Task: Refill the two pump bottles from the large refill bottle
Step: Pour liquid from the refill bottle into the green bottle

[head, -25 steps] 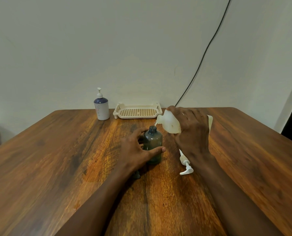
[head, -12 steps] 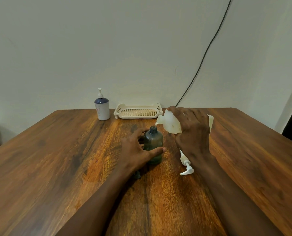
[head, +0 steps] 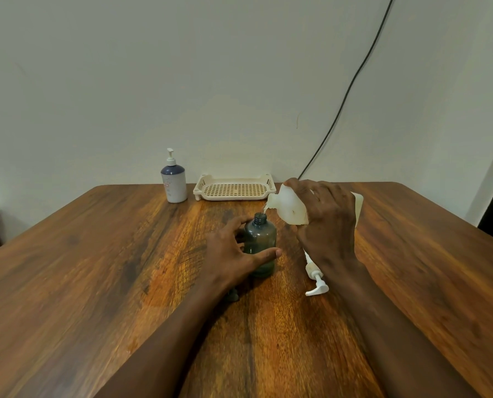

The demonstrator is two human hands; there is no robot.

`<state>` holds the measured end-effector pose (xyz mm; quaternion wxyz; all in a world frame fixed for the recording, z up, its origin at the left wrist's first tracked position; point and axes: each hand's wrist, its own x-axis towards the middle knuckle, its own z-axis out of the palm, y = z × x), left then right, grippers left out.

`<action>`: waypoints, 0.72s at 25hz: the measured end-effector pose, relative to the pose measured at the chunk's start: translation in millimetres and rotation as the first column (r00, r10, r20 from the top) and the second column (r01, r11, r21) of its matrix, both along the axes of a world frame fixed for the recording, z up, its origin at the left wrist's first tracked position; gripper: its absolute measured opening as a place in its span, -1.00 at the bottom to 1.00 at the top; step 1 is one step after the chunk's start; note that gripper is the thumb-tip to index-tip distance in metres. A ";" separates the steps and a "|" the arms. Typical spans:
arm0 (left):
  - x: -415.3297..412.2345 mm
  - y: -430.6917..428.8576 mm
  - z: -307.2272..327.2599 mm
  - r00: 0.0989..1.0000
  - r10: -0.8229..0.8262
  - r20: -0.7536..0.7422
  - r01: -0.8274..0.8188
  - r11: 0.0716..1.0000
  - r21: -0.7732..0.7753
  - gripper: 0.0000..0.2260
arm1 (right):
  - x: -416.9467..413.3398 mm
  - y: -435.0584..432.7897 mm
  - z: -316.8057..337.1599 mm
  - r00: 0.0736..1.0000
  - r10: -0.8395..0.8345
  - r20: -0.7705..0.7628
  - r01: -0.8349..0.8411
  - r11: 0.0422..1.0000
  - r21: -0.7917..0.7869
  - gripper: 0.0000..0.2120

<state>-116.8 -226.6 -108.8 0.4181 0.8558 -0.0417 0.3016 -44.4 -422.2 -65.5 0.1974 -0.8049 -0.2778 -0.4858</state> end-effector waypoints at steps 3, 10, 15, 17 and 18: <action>0.2 0.1 -0.1 1.000 0.003 0.007 -0.003 1.000 0.005 -0.15 | 0.6 -0.2 0.3 1.000 -0.001 0.005 0.001 1.000 -0.001 -0.08; -2.0 -1.1 2.0 1.000 0.018 0.001 -0.018 1.000 0.013 -0.13 | 1.2 -0.1 1.1 1.000 0.017 0.016 -0.018 1.000 0.015 -0.08; -2.4 -1.0 2.6 1.000 0.016 -0.010 -0.015 1.000 0.023 -0.16 | 0.7 0.1 2.1 1.000 0.006 0.015 -0.006 1.000 0.015 -0.13; -2.7 -1.2 3.1 1.000 0.015 -0.011 -0.015 1.000 0.022 -0.16 | 0.5 0.2 2.8 1.000 0.009 0.021 -0.010 1.000 0.022 -0.13; -2.7 -1.4 3.0 1.000 0.016 -0.010 -0.016 1.000 0.018 -0.16 | 0.4 0.2 3.0 1.000 0.013 0.025 -0.014 1.000 0.024 -0.13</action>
